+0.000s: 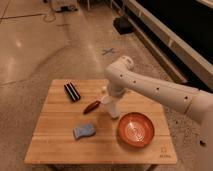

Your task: Pick up the ceramic cup

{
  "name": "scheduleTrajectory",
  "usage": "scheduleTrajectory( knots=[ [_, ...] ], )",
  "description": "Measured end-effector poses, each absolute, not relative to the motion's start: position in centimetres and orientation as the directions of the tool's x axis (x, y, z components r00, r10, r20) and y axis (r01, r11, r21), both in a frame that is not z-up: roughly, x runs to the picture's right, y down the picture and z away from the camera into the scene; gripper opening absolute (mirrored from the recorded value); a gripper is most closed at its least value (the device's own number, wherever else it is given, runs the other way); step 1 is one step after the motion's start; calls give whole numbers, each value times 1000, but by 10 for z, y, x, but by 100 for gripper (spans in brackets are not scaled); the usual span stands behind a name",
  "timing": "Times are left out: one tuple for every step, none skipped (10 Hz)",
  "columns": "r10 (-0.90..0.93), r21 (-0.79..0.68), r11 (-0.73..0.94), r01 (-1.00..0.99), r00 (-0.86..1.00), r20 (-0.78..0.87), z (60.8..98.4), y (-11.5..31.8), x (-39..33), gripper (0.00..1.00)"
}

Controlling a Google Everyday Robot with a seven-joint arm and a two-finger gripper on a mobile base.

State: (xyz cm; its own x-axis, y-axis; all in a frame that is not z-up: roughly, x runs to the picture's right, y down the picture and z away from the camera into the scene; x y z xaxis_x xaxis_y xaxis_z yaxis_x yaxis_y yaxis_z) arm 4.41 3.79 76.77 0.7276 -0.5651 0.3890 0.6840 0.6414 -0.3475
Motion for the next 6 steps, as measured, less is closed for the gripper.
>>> scheduleTrajectory(
  knots=[
    [-570, -339, 637, 693, 719, 397, 762, 36, 40, 8],
    [-572, -339, 634, 695, 717, 399, 760, 37, 38, 8],
    [-573, -337, 636, 695, 717, 398, 758, 34, 38, 8],
    [-574, -336, 634, 696, 715, 399, 758, 34, 39, 8],
    [-579, -333, 630, 702, 710, 401, 756, 33, 38, 8],
    [-583, -330, 627, 706, 706, 403, 752, 30, 35, 8]
  ],
)
